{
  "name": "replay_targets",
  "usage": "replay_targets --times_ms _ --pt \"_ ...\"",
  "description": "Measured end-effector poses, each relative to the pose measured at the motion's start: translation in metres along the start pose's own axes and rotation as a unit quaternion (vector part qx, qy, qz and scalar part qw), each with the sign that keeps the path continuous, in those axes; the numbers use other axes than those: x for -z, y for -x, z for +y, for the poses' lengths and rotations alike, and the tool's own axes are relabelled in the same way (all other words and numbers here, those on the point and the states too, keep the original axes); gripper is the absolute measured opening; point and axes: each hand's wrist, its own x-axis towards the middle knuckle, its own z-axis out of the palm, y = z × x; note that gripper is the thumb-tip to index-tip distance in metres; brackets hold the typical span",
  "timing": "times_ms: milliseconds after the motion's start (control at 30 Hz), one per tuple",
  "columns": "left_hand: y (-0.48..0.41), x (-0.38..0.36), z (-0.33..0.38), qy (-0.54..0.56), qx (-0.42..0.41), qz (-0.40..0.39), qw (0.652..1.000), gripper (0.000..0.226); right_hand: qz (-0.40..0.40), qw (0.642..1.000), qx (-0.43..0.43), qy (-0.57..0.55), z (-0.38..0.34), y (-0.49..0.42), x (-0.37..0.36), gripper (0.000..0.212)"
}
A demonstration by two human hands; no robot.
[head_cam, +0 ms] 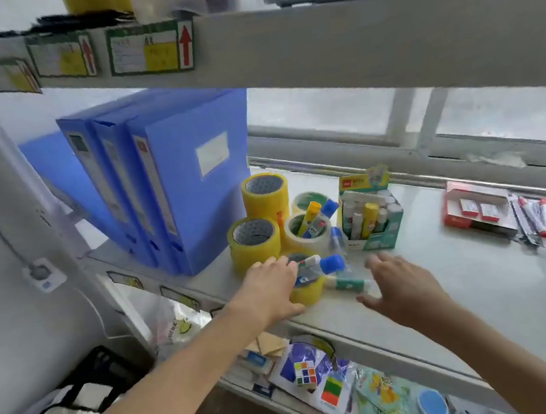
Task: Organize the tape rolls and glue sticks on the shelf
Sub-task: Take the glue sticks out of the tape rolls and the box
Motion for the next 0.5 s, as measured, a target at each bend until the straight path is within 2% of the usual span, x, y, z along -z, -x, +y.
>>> replay_targets --times_ms 100,167,200,267,367,500 --pt "-0.015 -0.021 0.006 0.013 0.026 0.039 0.999 0.062 -0.047 0.994 0.024 -0.091 0.007 -0.023 -0.027 0.086" --pt "-0.026 -0.035 0.008 0.023 0.045 0.069 0.996 0.070 -0.065 0.984 0.070 -0.150 0.007 -0.040 -0.043 0.094" --pt "-0.030 -0.043 0.009 0.031 0.053 0.073 0.995 0.075 -0.059 0.980 0.088 -0.169 0.006 -0.047 -0.053 0.091" --pt "-0.034 -0.058 0.009 0.064 0.065 0.086 0.992 0.086 -0.020 0.974 0.121 -0.189 0.006 -0.056 -0.071 0.070" --pt "-0.033 -0.071 0.010 0.101 0.059 0.124 0.985 0.084 0.057 0.974 0.122 -0.181 0.002 -0.058 -0.090 0.036" --pt "-0.031 -0.076 0.017 0.129 0.064 0.167 0.975 0.084 0.130 0.971 0.126 -0.158 -0.007 -0.039 -0.099 0.036"
